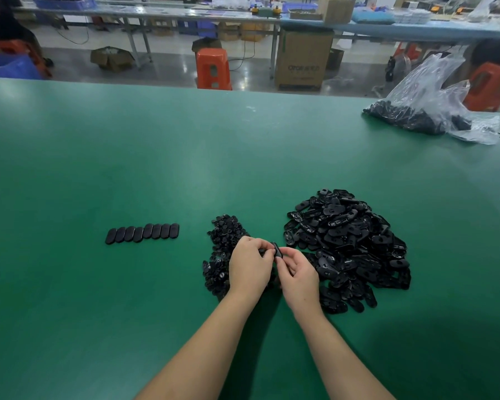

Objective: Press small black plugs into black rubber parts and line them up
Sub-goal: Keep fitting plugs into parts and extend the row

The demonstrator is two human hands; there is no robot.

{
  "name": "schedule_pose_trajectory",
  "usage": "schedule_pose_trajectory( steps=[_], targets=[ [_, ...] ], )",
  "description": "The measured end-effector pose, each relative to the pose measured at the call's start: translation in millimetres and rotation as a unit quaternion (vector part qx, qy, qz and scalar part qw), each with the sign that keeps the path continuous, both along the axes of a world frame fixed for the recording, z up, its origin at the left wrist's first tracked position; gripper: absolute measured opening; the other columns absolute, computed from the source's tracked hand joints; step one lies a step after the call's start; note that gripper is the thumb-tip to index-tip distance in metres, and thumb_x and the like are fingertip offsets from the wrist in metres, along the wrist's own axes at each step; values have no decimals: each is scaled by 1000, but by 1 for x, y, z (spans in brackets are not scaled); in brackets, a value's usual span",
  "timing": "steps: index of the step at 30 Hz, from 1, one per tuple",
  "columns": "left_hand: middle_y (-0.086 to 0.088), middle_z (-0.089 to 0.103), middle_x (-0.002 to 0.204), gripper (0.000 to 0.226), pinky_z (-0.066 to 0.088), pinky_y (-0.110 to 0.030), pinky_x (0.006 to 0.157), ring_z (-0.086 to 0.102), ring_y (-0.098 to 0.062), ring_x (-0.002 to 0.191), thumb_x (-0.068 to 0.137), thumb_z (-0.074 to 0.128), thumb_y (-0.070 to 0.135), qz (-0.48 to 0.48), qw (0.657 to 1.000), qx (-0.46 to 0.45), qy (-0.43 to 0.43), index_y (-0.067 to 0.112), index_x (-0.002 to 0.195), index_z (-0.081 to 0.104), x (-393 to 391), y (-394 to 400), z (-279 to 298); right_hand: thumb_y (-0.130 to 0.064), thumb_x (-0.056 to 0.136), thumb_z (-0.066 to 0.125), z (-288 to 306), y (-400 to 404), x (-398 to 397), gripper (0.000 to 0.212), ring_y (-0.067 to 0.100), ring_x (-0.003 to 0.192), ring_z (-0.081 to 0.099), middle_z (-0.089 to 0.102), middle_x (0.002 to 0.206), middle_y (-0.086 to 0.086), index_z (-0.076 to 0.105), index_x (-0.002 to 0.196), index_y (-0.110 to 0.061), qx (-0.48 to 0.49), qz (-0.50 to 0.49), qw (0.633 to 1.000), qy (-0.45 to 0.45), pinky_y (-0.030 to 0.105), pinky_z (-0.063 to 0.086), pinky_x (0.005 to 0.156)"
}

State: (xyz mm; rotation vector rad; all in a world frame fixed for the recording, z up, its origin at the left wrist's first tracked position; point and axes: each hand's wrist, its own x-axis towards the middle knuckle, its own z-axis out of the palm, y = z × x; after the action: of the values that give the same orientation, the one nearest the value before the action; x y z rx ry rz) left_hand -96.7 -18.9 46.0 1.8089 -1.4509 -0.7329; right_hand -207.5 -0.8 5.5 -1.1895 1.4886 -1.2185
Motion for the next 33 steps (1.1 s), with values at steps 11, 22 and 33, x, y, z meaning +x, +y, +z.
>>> schedule_pose_trajectory(
  steps=[11,22,33],
  targets=[
    [-3,69,123,18,54,-35,89,62,-22,113,93,66,15,-63,976,-150,-145,16,105,79,-4,15,-9,-5,97,63,-2,-2,-3,23,4,100,72,76,104,-4,65,101,-27,0,-15,999,-42,31,58,92],
    [8,70,111,11,50,-27,92,61,-8,105,90,69,19,-76,983,-138,-97,19,99,75,5,9,-9,-12,99,63,-5,-4,-6,19,6,57,57,72,75,-5,70,97,-31,-11,-6,999,-48,22,50,52],
    [9,75,82,15,60,-31,76,72,-9,72,89,69,12,-66,990,11,123,25,93,76,11,3,-7,-10,99,60,-2,-2,-6,20,1,64,59,70,77,-8,70,98,-28,-12,4,1000,-19,25,49,66]
  ],
)
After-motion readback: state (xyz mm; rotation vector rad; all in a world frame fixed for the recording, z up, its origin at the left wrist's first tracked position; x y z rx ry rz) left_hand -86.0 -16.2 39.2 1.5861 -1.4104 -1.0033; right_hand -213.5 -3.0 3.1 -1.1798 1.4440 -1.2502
